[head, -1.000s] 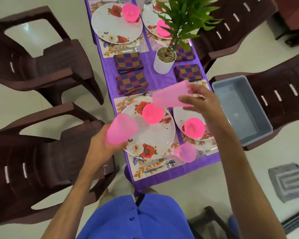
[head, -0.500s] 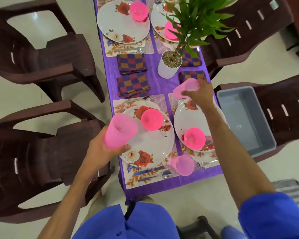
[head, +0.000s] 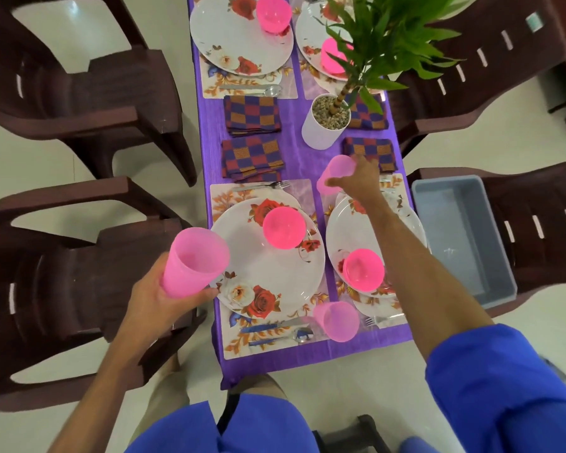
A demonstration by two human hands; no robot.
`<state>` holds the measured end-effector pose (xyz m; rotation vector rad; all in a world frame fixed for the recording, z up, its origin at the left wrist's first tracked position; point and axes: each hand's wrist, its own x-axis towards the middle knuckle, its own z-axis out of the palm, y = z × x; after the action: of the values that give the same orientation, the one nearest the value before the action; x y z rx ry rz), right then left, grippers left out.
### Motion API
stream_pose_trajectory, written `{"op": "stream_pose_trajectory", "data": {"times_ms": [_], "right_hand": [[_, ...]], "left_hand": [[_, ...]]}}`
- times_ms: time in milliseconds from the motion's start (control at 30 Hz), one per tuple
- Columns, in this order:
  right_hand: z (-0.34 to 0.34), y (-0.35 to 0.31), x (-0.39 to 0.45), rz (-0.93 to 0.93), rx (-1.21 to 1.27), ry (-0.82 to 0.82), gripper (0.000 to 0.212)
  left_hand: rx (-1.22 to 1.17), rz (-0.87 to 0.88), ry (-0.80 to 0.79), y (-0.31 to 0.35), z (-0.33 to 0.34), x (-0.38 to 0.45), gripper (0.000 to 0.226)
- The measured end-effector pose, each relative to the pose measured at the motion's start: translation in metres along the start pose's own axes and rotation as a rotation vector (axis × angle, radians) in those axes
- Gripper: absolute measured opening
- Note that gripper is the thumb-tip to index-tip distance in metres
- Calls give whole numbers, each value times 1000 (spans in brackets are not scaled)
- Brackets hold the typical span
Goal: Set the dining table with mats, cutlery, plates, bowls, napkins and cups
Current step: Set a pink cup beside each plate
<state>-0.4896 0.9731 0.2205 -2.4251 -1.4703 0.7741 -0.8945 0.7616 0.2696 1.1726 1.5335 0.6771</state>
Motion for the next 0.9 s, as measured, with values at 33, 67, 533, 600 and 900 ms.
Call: {"op": "stream_pose_trajectory", "data": {"times_ms": [33, 67, 533, 600, 900], "right_hand": [[0, -1, 1, -11, -4, -1, 93], [0, -2, 2, -20, -9, -4, 93], [-7, -10, 2, -18, -146, -44, 117], [-13, -17, -13, -33, -133, 61, 112], [-16, -98, -224, -306, 253, -630, 69]], "left_hand": [[-1, -3, 6, -2, 0, -2, 74], [-5, -12, 9, -3, 0, -3, 74], [29, -45, 23, -21, 4, -22, 75], [29, -42, 8, -21, 5, -23, 75], [35, 11, -100, -17, 17, -23, 77]]}}
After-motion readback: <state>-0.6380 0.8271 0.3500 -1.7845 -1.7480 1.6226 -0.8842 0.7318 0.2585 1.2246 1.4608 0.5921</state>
